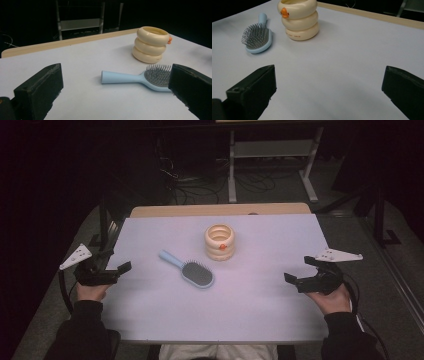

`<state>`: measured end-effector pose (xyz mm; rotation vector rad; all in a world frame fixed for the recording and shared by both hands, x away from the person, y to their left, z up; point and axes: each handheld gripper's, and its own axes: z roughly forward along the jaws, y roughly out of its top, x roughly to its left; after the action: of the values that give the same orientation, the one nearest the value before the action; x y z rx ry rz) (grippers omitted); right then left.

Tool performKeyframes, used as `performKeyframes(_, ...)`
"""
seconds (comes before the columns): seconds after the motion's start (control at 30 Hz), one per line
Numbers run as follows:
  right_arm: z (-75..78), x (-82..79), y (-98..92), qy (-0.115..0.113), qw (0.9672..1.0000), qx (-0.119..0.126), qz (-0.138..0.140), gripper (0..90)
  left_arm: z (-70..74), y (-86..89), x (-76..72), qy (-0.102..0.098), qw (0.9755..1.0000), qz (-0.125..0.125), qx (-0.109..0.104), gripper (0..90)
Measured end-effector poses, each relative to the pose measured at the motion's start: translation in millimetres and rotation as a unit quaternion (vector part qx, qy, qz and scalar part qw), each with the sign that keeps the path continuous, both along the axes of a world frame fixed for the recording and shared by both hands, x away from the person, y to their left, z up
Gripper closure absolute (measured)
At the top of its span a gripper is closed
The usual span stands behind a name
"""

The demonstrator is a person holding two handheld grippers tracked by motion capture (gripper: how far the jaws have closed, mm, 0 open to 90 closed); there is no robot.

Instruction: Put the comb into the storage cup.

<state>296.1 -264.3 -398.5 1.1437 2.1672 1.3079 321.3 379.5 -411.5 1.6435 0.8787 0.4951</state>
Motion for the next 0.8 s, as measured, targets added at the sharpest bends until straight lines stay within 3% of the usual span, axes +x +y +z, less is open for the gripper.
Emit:
performKeyframes(0.27, -0.7, 0.0, 0.7, 0.004, 1.0, -0.003, -0.002, 0.0, 10.4, -3.6, 1.3, -0.002, 0.9996, -0.018, 0.022, 0.0)
performKeyframes(0.33, -0.8, 0.1, 0.6, 0.003, 1.0, -0.003, -0.003, 0.0, 12.7, -5.3, 3.8, 0.002, 0.9996, -0.025, 0.012, 0.0)
performKeyframes(0.5, -1.3, 0.4, 0.6, 0.006, 1.0, -0.004, -0.002, 0.0, 18.9, -11.3, 10.1, 0.002, 0.9994, -0.031, 0.016, 0.0)
performKeyframes(0.57, -1.4, 0.4, 0.7, 0.005, 1.0, -0.004, -0.001, 0.0, 27.0, -18.5, 14.2, 0.003, 0.9989, -0.044, 0.016, 0.0)
performKeyframes(0.63, -1.3, 0.3, 0.5, 0.005, 1.0, -0.004, 0.0, 0.0, 29.0, -20.4, 15.0, 0.002, 0.9987, -0.047, 0.021, 0.0)
performKeyframes(0.67, -1.3, 0.0, 0.5, 0.005, 1.0, -0.004, 0.001, 0.0, 33.8, -25.7, 17.3, 0.001, 0.9979, -0.054, 0.036, 0.0)
performKeyframes(0.8, -0.6, -1.6, 2.1, 0.004, 1.0, -0.005, 0.007, 0.0, 40.7, -32.3, 24.3, 0.006, 0.9969, -0.062, 0.048, 0.0)
